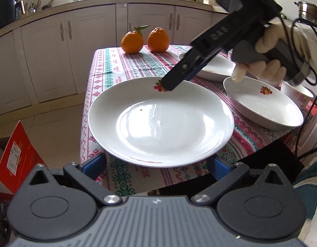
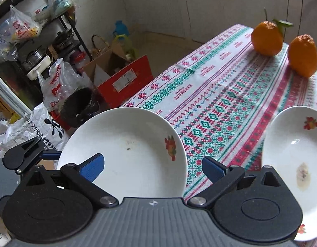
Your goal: Organize plates and bowls
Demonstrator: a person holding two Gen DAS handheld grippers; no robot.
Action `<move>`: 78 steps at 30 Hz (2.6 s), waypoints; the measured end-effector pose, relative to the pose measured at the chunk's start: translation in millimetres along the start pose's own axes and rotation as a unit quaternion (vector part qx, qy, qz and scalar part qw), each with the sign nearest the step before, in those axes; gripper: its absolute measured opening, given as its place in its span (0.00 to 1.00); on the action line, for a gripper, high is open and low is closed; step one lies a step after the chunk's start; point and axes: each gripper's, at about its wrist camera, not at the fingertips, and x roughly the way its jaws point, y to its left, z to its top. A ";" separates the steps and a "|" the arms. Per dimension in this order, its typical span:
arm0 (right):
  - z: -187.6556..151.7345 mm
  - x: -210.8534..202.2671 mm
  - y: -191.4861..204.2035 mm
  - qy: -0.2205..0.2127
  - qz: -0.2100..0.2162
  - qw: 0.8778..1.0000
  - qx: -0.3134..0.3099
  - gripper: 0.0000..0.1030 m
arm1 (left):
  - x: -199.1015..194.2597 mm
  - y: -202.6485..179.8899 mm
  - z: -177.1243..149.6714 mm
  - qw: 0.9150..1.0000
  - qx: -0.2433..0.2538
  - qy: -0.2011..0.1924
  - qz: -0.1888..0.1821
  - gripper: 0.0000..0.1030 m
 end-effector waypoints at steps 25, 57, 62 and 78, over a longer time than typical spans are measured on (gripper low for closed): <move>8.5 11.7 -6.8 0.034 0.044 0.998 0.022 0.80 | 2.2 11.5 7.0 0.999 0.015 0.013 -0.041 0.91; 46.1 16.0 -58.3 -0.016 0.004 0.998 0.055 0.80 | 57.6 44.6 60.0 0.997 0.056 0.009 -0.057 0.91; 49.1 17.5 -62.8 -0.019 0.000 0.998 0.055 0.80 | 63.1 45.5 62.5 0.997 0.059 0.013 -0.056 0.91; 49.0 21.1 -68.9 -0.026 0.001 0.998 0.059 0.80 | 68.9 46.4 63.5 0.997 0.065 0.011 -0.045 0.91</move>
